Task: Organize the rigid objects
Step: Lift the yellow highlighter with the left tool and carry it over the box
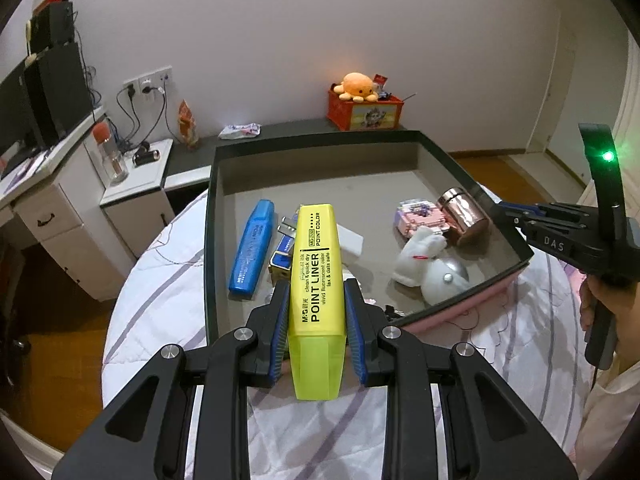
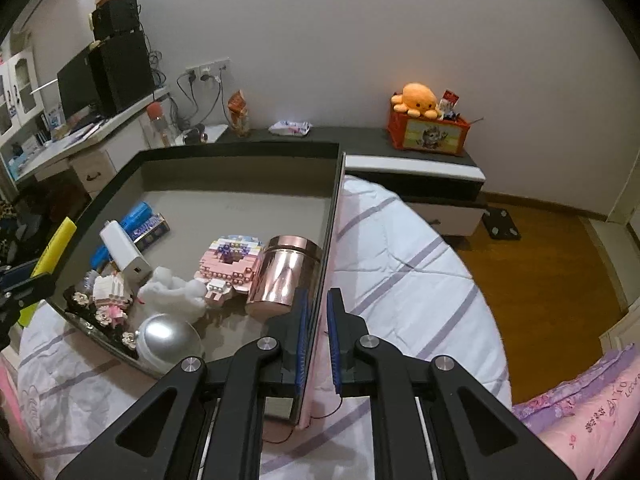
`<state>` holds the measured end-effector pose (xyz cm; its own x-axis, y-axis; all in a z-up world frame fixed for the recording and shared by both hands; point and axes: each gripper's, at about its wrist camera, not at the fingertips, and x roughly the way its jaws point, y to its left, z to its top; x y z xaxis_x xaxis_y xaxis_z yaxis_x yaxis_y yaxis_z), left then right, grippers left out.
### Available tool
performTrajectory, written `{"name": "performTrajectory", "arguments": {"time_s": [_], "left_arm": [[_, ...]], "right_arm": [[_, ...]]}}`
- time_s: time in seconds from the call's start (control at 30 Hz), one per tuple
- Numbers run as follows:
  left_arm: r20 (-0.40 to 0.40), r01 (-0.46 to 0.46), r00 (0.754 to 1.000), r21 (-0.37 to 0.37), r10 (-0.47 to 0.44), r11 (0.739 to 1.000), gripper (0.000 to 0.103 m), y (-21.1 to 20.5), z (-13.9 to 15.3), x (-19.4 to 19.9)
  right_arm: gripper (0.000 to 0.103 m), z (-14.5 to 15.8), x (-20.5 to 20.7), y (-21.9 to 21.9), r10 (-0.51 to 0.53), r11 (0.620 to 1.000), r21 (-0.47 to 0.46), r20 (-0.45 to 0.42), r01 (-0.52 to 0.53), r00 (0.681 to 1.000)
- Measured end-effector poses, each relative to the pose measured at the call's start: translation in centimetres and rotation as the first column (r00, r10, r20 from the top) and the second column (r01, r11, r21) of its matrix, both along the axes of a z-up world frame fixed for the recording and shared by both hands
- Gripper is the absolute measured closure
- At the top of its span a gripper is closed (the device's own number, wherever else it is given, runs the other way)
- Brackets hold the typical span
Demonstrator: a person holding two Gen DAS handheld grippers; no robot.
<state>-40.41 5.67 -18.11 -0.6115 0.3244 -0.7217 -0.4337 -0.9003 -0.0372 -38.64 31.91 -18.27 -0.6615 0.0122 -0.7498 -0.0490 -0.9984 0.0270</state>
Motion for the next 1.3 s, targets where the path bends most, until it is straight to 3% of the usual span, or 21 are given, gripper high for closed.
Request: {"name": "performTrajectory", "arguments": {"time_s": [0.1, 0.2, 0.3, 0.43, 0.6, 0.67, 0.73, 0.77, 1.3], "left_arm": [[0.007, 0.005, 1.0, 0.001, -0.005, 1.0, 0.076, 0.1, -0.3, -0.3], [0.009, 0.014, 1.0, -0.002, -0.014, 1.0, 0.076, 0.3, -0.4, -0.3], [0.011, 0.023, 1.0, -0.004, -0.023, 1.0, 0.076, 0.4, -0.5, -0.3], [0.013, 0.026, 1.0, -0.002, -0.026, 1.0, 0.076, 0.6, -0.5, -0.4], [0.017, 0.029, 0.999, -0.008, -0.029, 1.0, 0.076, 0.9, -0.6, -0.4], [0.018, 0.032, 0.999, -0.009, -0.032, 0.999, 0.076, 1.0, -0.6, -0.3], [0.017, 0.034, 0.999, -0.014, -0.034, 0.999, 0.076, 1.2, -0.6, -0.3], [0.017, 0.036, 0.999, -0.015, -0.035, 0.999, 0.076, 1.2, -0.6, -0.3], [0.014, 0.051, 0.999, -0.033, -0.051, 0.998, 0.076, 2.3, 0.0, -1.0]], "right_arm": [[0.088, -0.2, -0.6, -0.1, -0.017, 0.999, 0.03, 0.017, 0.017, 1.0], [0.072, -0.2, -0.6, -0.2, -0.057, 0.995, 0.084, 0.013, 0.055, 0.998], [0.07, 0.3, -0.3, -0.3, -0.058, 0.992, 0.108, -0.003, 0.058, 0.998], [0.07, -0.2, -0.9, 0.3, -0.067, 0.996, 0.068, 0.028, 0.065, 0.997], [0.07, -1.4, -1.5, 1.0, -0.059, 0.998, -0.003, 0.08, 0.059, 0.995], [0.076, -1.8, -1.7, 0.8, -0.044, 0.999, -0.024, 0.098, 0.047, 0.994], [0.09, -1.9, -1.7, 0.3, -0.025, 0.999, -0.035, 0.102, 0.029, 0.994], [0.092, -1.9, -1.8, 0.0, -0.019, 0.999, -0.031, 0.111, 0.023, 0.994], [0.092, -2.0, -1.7, 0.0, -0.013, 1.0, -0.022, 0.125, 0.016, 0.992]]}}
